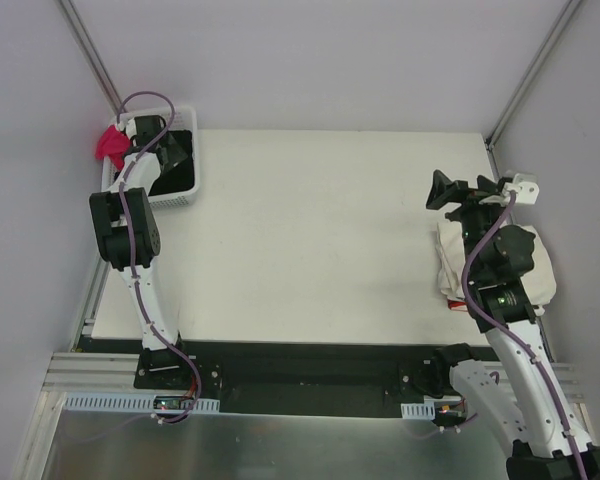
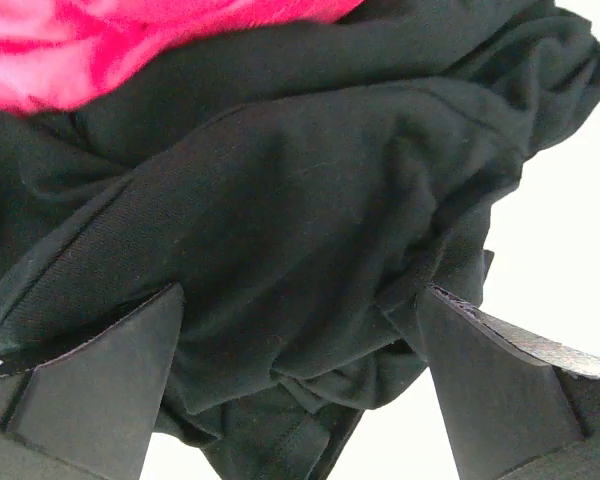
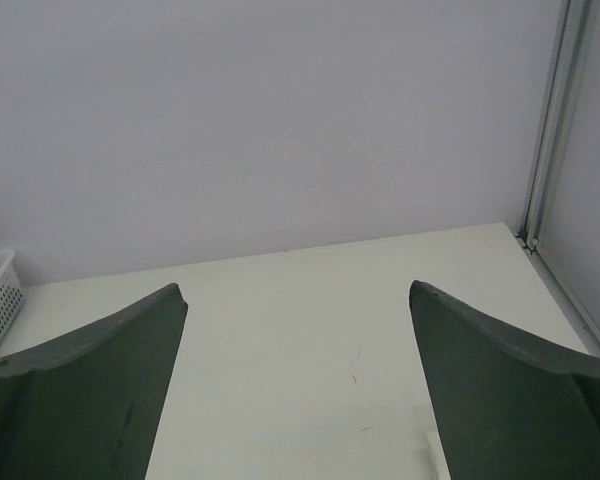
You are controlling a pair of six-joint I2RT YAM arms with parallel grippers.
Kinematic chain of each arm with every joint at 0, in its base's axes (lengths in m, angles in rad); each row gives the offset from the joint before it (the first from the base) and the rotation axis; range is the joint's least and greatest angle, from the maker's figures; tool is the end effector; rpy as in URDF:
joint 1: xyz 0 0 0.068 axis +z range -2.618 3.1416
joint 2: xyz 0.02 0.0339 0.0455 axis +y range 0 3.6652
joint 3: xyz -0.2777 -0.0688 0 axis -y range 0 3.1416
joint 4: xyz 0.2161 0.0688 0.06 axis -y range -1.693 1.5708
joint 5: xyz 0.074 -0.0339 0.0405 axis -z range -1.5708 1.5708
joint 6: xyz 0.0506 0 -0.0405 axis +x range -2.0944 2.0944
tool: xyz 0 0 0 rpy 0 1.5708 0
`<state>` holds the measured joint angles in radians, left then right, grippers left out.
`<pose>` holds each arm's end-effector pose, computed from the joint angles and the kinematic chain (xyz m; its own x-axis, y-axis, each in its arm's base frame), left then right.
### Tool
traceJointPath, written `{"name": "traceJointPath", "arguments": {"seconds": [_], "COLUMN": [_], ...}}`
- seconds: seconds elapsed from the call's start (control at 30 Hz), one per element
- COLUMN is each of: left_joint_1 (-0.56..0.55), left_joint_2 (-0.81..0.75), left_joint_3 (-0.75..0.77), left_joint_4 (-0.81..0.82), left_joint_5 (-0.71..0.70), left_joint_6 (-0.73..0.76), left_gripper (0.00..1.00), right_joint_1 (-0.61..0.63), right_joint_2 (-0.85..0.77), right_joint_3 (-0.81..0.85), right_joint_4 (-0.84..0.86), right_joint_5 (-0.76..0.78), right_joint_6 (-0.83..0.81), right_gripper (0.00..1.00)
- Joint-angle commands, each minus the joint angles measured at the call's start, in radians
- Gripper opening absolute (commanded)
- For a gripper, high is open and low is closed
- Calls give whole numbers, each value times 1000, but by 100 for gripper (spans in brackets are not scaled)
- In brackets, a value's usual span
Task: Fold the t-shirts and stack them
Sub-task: Grab crumpled tshirt from bin with the left arm
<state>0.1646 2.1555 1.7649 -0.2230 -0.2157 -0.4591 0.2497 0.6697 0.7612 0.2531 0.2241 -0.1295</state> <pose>0.4884 0.0921 0.2472 -0.3618 -0.4989 -0.7875 -0.5500 0.7963 -0.2518 0.1269 0.0208 0.4070 0.3295 -0.0459 -0.9430 0.0043 0.9989 -0.0471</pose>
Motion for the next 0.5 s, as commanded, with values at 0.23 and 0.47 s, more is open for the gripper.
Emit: {"name": "traceJointPath", "arguments": {"seconds": [0.23,0.47], "left_joint_1": [1,1], "left_joint_2": [18,82], "left_joint_3": [-5,77], "left_joint_4": [5,10], "left_joint_5": [-44,18], "left_joint_6": [-113,-102], "left_gripper": [92,24], "right_joint_1": [-27,-30], "right_joint_2": [-116,-134], "right_joint_3": [-19,-20], "right_joint_4": [3,-14], "right_joint_5": [73,83], "right_joint_6": [11,8], "right_gripper": [96,96]}}
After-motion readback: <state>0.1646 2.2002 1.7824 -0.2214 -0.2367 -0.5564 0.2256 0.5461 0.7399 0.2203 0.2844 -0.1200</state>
